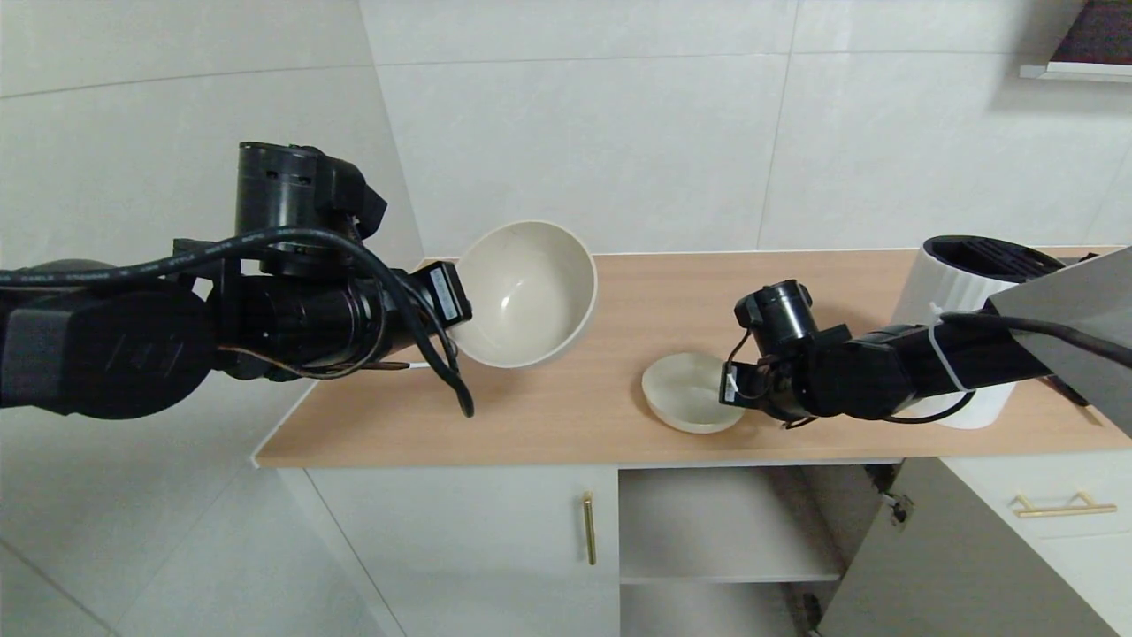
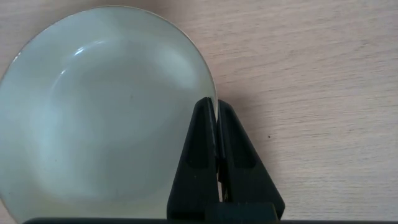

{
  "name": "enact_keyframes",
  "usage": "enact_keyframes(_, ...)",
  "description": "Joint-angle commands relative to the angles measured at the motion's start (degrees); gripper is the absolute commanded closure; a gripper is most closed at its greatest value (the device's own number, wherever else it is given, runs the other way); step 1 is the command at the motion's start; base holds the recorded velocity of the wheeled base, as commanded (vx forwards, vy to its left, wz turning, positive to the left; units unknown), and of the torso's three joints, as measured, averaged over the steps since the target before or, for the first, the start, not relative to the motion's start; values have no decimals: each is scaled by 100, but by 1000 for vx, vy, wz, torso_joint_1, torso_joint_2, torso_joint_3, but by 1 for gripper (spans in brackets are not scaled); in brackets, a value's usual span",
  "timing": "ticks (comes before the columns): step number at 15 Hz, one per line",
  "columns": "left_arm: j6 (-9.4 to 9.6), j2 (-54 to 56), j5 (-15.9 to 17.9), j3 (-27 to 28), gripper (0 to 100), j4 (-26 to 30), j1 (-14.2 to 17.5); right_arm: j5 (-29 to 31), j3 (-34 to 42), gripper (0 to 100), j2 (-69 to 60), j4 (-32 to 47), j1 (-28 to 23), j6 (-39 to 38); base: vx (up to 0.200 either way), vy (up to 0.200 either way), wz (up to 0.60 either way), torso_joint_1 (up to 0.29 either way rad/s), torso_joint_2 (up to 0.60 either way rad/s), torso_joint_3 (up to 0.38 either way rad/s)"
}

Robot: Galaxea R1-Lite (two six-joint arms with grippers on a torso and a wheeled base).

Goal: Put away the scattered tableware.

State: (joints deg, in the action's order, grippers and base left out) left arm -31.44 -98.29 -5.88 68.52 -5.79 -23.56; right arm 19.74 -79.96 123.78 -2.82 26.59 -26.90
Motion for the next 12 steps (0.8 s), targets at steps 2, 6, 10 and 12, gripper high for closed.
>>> enact_keyframes(2, -3, 12, -1, -6, 100, -1, 1, -5, 121, 100, -531, 123, 66, 10, 0, 0, 0, 0, 0, 0)
enact_keyframes(6, 33, 144, 8, -208, 100, 17, -61, -84, 683, 100, -1682, 457, 470, 71, 0, 0, 0, 0, 0, 0)
enact_keyframes(10, 50, 513, 8, -946, 100, -36, -113, 786, 1290, 100, -2491, 422, 822, 300, 0, 0, 0, 0, 0, 0)
enact_keyframes(12, 50, 548, 8, -1087, 100, -115, -192, 830, 1685, 100, -2974, 457, 962, 748, 0, 0, 0, 0, 0, 0)
